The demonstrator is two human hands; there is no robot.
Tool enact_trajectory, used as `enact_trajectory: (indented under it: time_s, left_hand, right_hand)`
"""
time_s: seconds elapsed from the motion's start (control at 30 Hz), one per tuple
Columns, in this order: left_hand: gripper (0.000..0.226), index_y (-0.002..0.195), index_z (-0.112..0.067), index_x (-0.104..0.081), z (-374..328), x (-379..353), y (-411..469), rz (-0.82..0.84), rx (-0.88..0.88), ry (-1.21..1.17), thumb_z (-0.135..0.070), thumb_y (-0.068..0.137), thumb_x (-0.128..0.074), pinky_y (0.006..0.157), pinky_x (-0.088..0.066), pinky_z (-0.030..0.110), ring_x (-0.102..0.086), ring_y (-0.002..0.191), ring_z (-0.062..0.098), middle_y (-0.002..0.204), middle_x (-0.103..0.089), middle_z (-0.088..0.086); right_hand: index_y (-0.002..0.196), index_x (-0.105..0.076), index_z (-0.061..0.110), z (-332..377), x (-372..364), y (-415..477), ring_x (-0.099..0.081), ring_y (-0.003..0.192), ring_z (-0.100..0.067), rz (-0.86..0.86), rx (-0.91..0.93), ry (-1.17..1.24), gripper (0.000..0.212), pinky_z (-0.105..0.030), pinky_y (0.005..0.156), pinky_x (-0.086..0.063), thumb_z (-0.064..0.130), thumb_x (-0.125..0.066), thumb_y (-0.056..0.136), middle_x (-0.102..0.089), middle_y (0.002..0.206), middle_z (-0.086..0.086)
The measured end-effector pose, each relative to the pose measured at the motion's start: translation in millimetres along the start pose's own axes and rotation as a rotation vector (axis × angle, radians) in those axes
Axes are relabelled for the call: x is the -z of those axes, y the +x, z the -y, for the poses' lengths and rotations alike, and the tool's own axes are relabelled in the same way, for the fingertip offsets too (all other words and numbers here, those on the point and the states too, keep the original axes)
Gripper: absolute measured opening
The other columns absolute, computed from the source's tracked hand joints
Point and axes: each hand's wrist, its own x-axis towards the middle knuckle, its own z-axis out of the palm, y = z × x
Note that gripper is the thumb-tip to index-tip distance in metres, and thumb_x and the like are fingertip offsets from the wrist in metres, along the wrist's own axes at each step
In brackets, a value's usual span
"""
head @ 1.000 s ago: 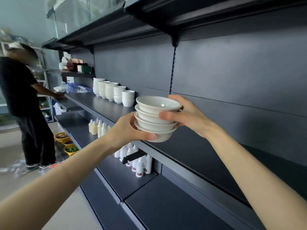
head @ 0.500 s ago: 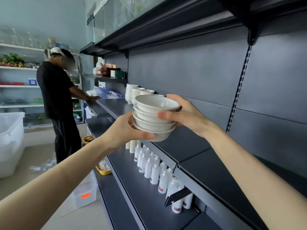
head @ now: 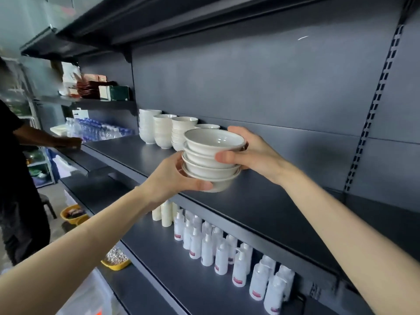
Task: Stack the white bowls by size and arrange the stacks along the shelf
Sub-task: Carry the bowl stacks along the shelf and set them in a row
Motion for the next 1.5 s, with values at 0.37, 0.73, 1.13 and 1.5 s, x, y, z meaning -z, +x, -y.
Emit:
enact_trajectory:
  time_s: [0.37,0.73,1.13,1.5]
  left_hand:
    - [0.074,0.117,-0.023,-0.060,80,11,123,0.351,-0.035,-0.161,-0.024,0.048,-0.086,0.081,-0.051,0.018,-0.066,0.105,0.008,0.112,-0.071,-0.007]
    - [0.061,0.111,-0.027,-0.060,141,-16,209,0.587,-0.008,-0.232,0.003,0.063,-0.081,0.078,-0.052,0.015,-0.067,0.100,0.004,0.105,-0.073,-0.011]
    - [0.060,0.116,-0.028,-0.060,182,-20,255,0.832,0.001,-0.232,0.002,0.068,-0.082,0.098,-0.050,0.032,-0.064,0.111,0.010,0.118,-0.070,-0.004]
    - [0.064,0.116,-0.022,-0.061,197,-36,276,0.752,0.013,-0.197,-0.011,0.060,-0.090,0.098,-0.051,0.034,-0.065,0.106,0.007,0.112,-0.071,-0.007]
  right_hand:
    - [0.093,-0.052,0.037,-57,12,50,-0.061,0.078,0.011,-0.323,-0.193,-0.128,0.037,-0.016,0.068,-0.051,0.019,-0.079,0.075,-0.062,0.085,0.027]
    - [0.118,-0.052,0.017,-115,35,79,-0.057,0.088,-0.006,-0.538,-0.367,-0.227,0.055,-0.033,0.077,-0.052,0.020,-0.082,0.071,-0.057,0.100,0.006]
    - [0.096,-0.050,0.037,-150,31,97,-0.061,0.093,-0.004,-0.684,-0.462,-0.276,0.044,-0.021,0.074,-0.050,0.018,-0.081,0.070,-0.062,0.102,0.013]
    - [0.138,-0.041,0.019,-166,45,102,-0.053,0.111,-0.003,-0.748,-0.514,-0.343,0.082,-0.010,0.082,-0.043,0.019,-0.084,0.068,-0.051,0.126,0.010]
